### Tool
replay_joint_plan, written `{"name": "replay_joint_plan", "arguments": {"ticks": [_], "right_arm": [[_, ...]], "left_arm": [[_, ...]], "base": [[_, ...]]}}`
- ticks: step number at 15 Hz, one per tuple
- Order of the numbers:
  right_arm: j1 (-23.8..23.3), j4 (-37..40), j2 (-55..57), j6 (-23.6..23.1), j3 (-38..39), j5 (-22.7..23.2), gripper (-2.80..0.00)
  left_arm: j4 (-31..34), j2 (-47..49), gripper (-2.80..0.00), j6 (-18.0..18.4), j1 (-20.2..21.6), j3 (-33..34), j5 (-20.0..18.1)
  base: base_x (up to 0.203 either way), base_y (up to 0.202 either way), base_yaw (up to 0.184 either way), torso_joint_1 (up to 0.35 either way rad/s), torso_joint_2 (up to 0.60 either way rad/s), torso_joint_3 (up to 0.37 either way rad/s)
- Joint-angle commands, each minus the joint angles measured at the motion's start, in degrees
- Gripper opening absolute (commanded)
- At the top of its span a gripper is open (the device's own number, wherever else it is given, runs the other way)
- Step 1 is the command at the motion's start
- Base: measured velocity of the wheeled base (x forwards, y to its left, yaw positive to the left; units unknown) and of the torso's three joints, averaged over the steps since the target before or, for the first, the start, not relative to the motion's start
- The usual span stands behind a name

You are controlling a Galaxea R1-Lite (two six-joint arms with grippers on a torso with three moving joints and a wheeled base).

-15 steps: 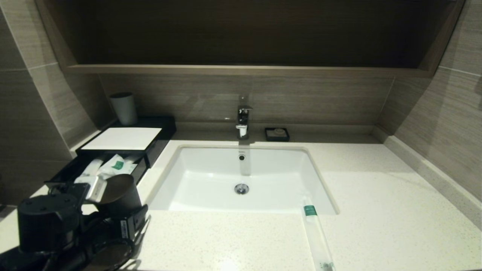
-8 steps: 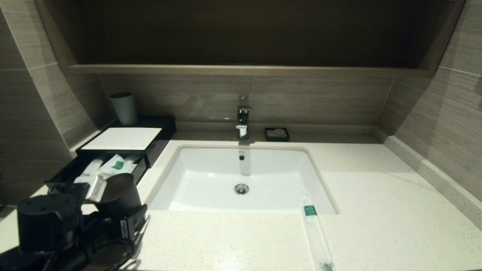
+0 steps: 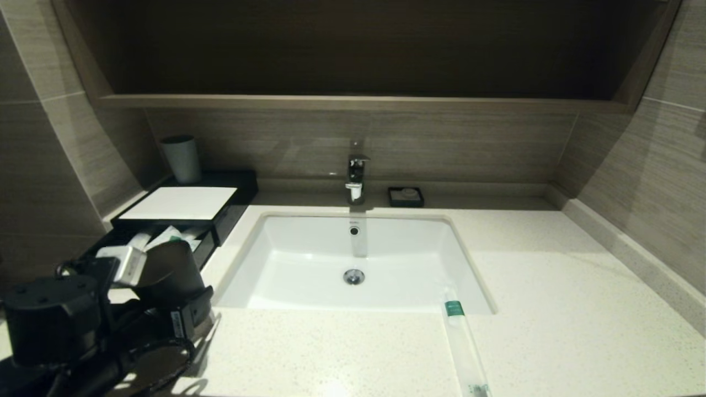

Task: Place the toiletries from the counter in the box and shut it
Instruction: Pick up the cup

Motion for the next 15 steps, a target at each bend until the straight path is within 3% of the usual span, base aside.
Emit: {"name": "replay_joint_plan", "arguments": {"ticks": [1, 4, 10, 15], "right_arm": [[0.00, 0.00, 0.00, -0.02, 0.00, 0.00, -2.80], [0.00, 0.00, 0.00, -0.02, 0.00, 0.00, -2.80], [0.00, 0.00, 0.00, -0.02, 0.00, 0.00, -2.80], [0.00, 0.00, 0.00, -0.02, 0.00, 0.00, -2.80]], "left_arm": [[0.43, -2.12, -2.80, 0.06, 0.20, -1.30, 0.12], [6.54, -4.59, -2.80, 0.27, 0.44, -5.27, 0.25], [26.32, -10.24, -2.80, 0.39, 1.33, -21.35, 0.89], [30.65, -7.63, -2.80, 2.49, 2.20, -30.16, 0.92]], "base": [[0.000, 0.000, 0.000, 0.000, 0.00, 0.000], [0.000, 0.000, 0.000, 0.000, 0.00, 0.000], [0.000, 0.000, 0.000, 0.000, 0.00, 0.000], [0.000, 0.000, 0.000, 0.000, 0.00, 0.000]]}}
